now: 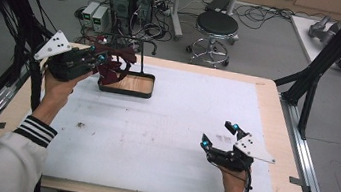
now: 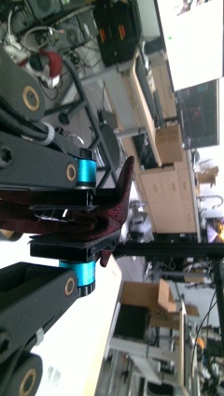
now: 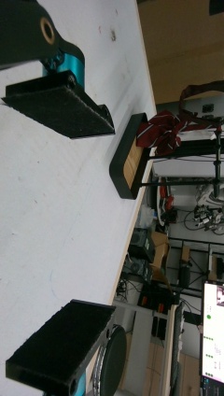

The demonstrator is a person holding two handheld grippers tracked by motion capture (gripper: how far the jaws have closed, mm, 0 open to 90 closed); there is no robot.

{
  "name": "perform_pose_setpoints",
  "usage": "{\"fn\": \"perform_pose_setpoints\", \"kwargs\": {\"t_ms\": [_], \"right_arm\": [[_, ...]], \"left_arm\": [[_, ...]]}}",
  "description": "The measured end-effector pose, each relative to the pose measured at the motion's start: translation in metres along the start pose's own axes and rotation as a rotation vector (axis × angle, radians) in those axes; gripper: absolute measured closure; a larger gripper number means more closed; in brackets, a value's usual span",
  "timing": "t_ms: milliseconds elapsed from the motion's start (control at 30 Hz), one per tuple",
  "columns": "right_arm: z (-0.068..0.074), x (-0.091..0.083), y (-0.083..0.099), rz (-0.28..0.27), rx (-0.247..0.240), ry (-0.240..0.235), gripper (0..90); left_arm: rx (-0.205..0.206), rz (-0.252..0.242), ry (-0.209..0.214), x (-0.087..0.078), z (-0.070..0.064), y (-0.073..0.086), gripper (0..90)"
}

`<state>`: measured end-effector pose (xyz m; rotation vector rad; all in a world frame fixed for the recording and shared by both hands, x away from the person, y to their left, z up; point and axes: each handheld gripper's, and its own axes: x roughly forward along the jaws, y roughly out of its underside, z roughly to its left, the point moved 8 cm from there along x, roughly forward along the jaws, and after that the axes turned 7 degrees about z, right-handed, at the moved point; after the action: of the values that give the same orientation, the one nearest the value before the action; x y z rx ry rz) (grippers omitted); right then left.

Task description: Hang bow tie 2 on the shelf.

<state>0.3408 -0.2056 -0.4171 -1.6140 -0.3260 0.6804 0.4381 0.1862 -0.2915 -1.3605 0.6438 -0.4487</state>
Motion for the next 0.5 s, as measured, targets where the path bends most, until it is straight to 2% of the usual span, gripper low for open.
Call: {"fn": "perform_pose_setpoints", "kwargs": {"t_ms": [267,400,500], "right_arm": [[-0.001,-0.004,0.001,0.012,0.019,0.009,11.0],[-0.005,-0.009,0.002,-0.011,0.016,0.023,11.0],[-0.007,-0.013,0.007,-0.007,0.03,0.032,11.0]], "left_arm": [[-0.006,0.006,-0.056,0.002,0.017,0.002,78.8],[-0.014,-0.006,-0.084,0.003,0.025,-0.002,78.8],[-0.014,-0.006,-0.103,0.005,0.03,-0.004,78.8]]}}
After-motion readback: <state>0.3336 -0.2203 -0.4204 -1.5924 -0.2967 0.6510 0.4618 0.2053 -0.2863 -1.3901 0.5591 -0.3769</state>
